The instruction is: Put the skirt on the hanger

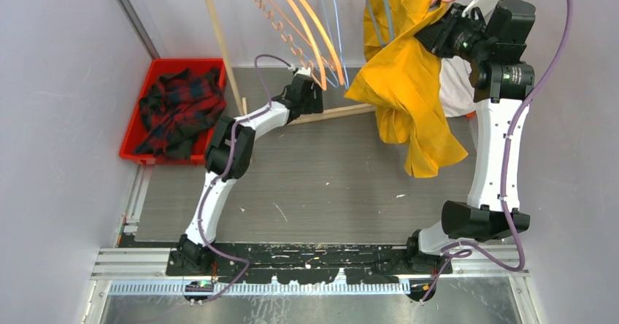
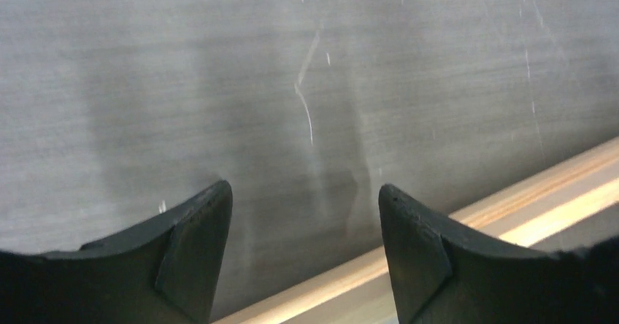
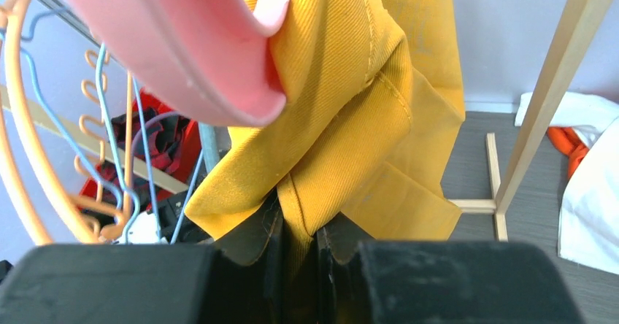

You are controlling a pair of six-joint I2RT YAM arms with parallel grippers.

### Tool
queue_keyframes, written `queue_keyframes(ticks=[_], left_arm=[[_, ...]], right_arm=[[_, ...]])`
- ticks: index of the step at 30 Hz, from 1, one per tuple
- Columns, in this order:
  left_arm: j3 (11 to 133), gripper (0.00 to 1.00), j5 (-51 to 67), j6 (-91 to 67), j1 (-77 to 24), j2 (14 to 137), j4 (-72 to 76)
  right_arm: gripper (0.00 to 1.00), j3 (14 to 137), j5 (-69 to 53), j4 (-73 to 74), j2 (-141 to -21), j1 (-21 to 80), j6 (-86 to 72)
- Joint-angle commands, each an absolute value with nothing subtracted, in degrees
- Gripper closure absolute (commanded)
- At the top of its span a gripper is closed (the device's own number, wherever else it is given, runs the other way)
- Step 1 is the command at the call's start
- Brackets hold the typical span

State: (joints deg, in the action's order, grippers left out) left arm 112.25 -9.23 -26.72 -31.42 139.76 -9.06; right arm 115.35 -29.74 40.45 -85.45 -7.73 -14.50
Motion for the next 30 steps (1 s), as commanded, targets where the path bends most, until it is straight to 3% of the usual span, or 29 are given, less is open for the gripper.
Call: queue_keyframes(ticks=[1,11,30], left_arm=[[101.21,0.29,-6.25,-26.19,-34.31,135.01,-10.45],[88.51,0.3,-3.2,-29.21,-35.45,128.36,-7.77],[81.75,0.3,-3.68,-27.67,-35.86,123.17,-7.91]], right_arm=[[0.99,123.24,-31.48,33.22,-85.43,-7.74,-13.96],[0.99,139.03,-30.58,40.12,-94.76,-7.76,-11.72],[0.99,149.22,-33.86,51.28,-107.5,-6.42,-8.91]])
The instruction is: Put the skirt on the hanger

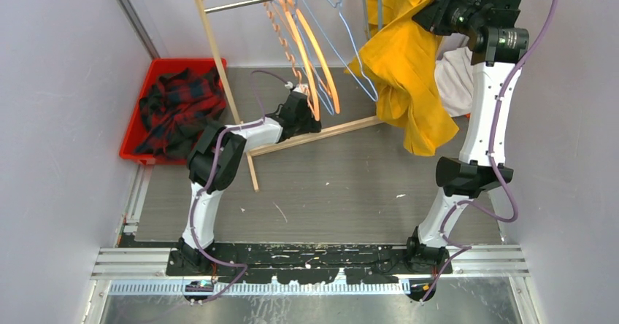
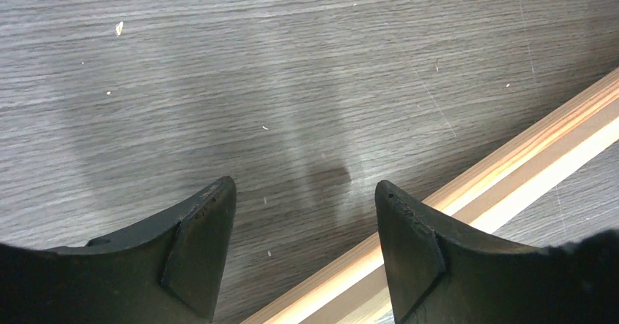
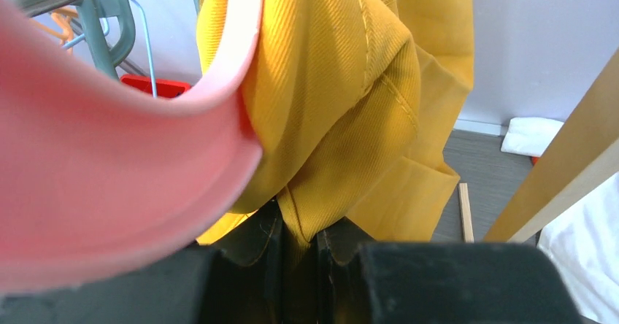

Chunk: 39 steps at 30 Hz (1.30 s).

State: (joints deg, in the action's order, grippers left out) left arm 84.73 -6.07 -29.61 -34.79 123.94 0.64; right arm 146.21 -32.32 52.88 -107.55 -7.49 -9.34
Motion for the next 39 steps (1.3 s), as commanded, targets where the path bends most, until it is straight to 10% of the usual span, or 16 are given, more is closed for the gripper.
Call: queue_keyframes(ticks=[1,39], left_arm=[[81.7,0.3,-3.84,-27.54,-35.84,122.96,-7.98],[77.74,0.31,-0.86,-27.13,-35.82,121.32,-6.77]], right_arm=[[0.99,149.09,-33.62,51.28,-107.55,-6.23,-8.8],[0.99,143.01,-23.84,54.6,-103.79,1.29,-7.46]])
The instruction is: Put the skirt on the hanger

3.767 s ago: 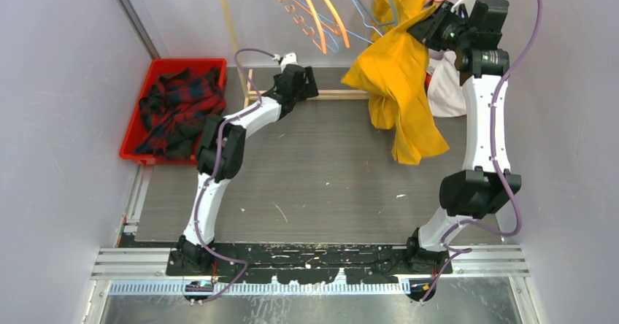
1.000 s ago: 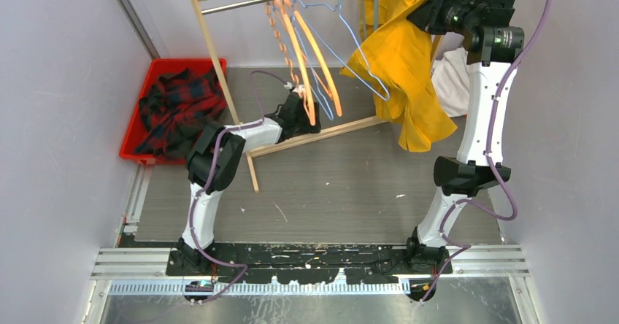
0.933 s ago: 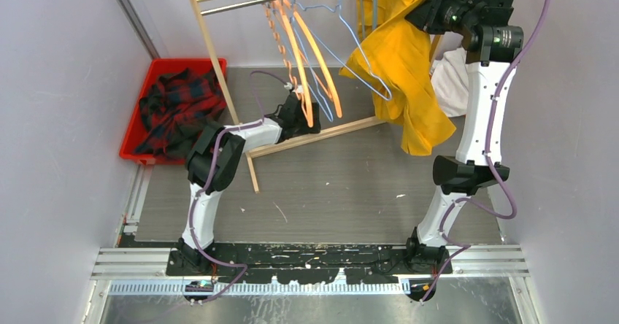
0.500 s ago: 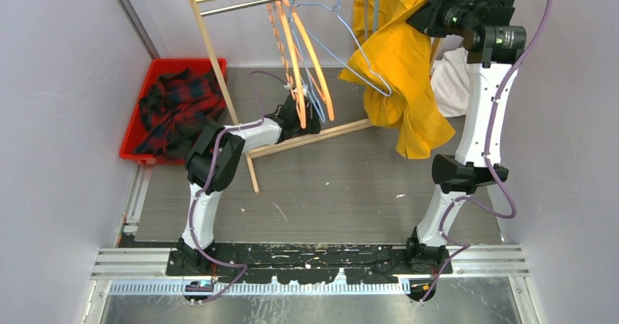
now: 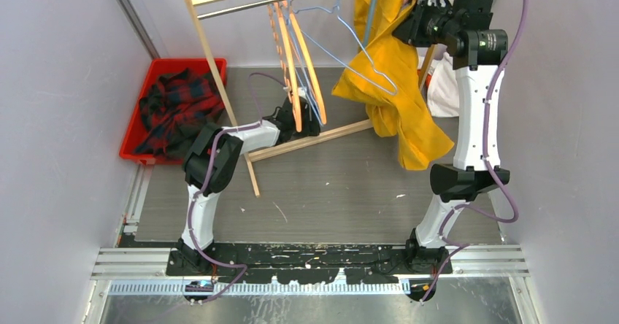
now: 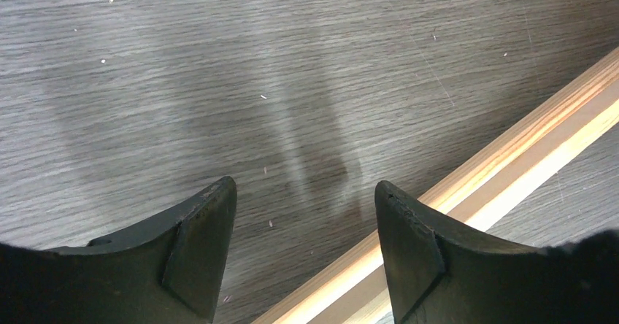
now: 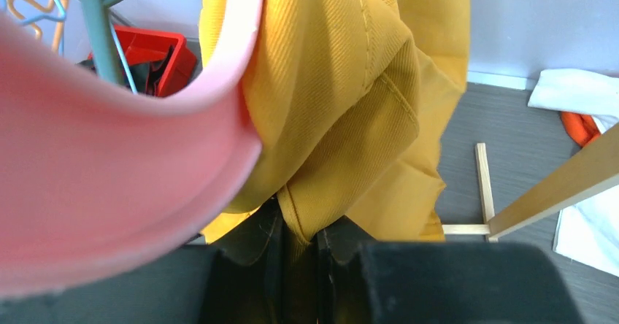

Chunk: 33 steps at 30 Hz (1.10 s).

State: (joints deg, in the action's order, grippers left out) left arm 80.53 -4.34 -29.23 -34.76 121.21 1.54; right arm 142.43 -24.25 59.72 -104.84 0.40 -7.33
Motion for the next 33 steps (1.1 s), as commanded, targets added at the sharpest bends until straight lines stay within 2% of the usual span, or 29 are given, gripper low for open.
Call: queue_keyframes(ticks=[1,14,20,25,33], left_arm=[[77.64,0.31,-0.95,-27.08,-35.7,121.19,-6.77],[77.49,0.31,-0.7,-26.85,-35.09,120.95,-6.85],[77.1,0.31,-0.61,-26.81,-34.9,120.94,-6.71],[76.7,0.31,-0.52,-26.81,-34.88,120.86,-6.44],[75.9,0.31,-0.44,-26.81,-34.89,120.52,-6.09]], right_arm=[[0.99,143.57,-23.76,54.46,-104.51,1.29,-7.63],[0.99,148.69,-23.47,54.58,-111.04,1.33,-9.22],[0.99,147.96,-25.78,51.16,-111.76,1.39,-12.11],[0.99,140.57,-26.06,42.64,-109.93,1.97,-15.58],[0.99,142.24,-24.55,41.38,-113.11,3.41,-17.4]])
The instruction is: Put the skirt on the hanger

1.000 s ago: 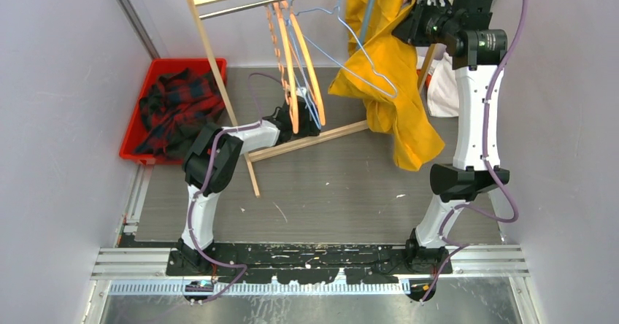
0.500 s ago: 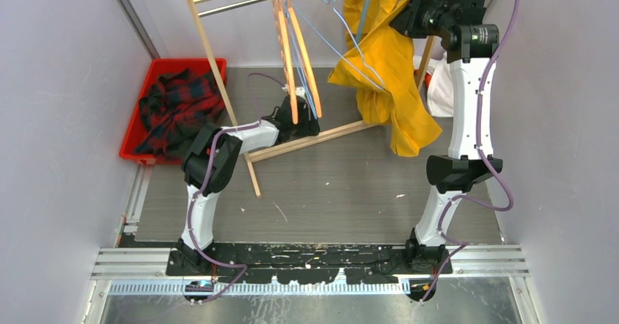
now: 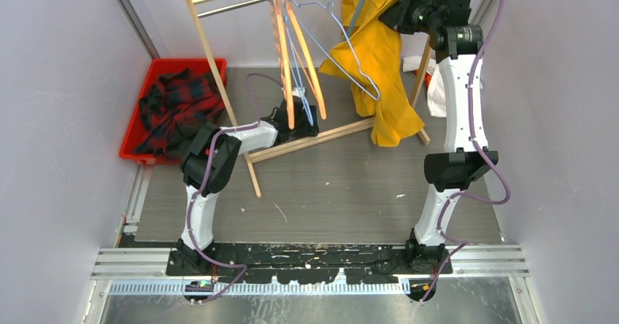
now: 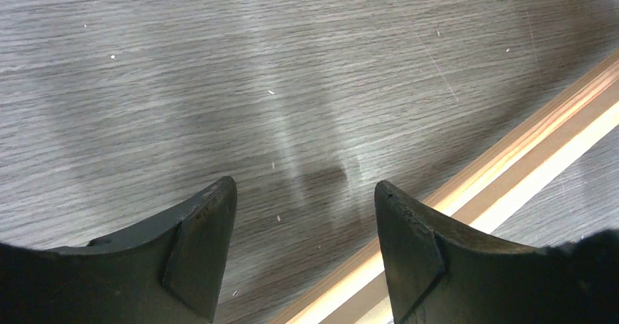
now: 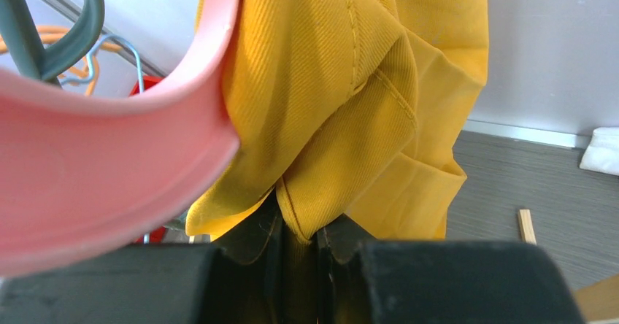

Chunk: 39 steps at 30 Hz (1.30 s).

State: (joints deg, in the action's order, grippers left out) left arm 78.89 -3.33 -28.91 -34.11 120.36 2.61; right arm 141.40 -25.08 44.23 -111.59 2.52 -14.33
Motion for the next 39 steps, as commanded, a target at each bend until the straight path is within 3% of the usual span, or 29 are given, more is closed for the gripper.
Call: queue_keyframes(ticks=[1,7,10,18,25,34,39], left_arm=[[75.8,0.31,-0.37,-26.83,-34.89,120.47,-6.07],[75.32,0.31,-0.37,-26.88,-34.85,120.11,-5.89],[75.07,0.31,-0.32,-26.98,-34.82,119.64,-6.13],[72.68,0.31,-0.66,-27.42,-34.8,116.55,-6.33],[71.05,0.31,-1.38,-27.5,-34.8,114.72,-6.59],[69.12,0.31,-0.88,-28.28,-34.85,110.62,-7.84],[68.32,0.31,-0.44,-28.72,-34.95,107.27,-9.19]], right_arm=[[0.99,142.37,-24.29,41.78,-113.27,3.51,-17.23],[0.98,137.96,-21.46,42.83,-109.87,3.68,-14.5],[0.87,136.76,-19.87,44.2,-108.64,3.5,-13.63],[0.82,137.82,-18.51,49.07,-105.8,2.74,-12.17],[0.7,138.22,-17.82,54.09,-102.92,1.86,-10.59],[0.42,134.44,-17.63,51.37,-97.7,0.53,-11.1],[0.12,133.76,-17.15,50.53,-94.77,-0.19,-11.85]])
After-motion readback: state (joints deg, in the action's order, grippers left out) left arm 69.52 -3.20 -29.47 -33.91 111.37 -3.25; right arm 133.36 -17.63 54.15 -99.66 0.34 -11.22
